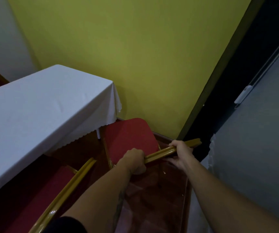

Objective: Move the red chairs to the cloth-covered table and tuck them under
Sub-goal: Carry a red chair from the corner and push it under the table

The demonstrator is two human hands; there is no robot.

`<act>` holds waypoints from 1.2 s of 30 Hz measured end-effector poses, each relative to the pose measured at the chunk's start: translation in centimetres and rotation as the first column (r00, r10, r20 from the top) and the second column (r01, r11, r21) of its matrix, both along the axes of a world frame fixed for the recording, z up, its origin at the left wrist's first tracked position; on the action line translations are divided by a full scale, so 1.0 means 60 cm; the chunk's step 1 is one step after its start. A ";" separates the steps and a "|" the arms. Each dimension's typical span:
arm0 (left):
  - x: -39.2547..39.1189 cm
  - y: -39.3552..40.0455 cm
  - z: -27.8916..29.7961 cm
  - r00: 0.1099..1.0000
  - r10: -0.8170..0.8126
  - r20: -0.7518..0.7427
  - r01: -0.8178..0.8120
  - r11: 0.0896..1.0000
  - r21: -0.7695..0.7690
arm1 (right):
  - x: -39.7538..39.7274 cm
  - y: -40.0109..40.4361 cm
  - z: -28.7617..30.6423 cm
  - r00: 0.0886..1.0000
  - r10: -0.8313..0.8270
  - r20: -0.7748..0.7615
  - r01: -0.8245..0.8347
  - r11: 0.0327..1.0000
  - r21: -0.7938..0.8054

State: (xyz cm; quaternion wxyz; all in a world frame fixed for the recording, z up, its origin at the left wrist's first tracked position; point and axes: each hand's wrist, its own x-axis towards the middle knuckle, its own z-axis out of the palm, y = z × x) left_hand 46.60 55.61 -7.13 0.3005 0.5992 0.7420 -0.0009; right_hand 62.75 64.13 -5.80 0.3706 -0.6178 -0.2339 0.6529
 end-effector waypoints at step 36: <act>-0.041 0.096 0.027 0.891 0.442 0.109 -0.421 0.891 -0.167 | -0.166 0.259 -0.027 0.705 0.700 0.113 -0.707 0.707 0.031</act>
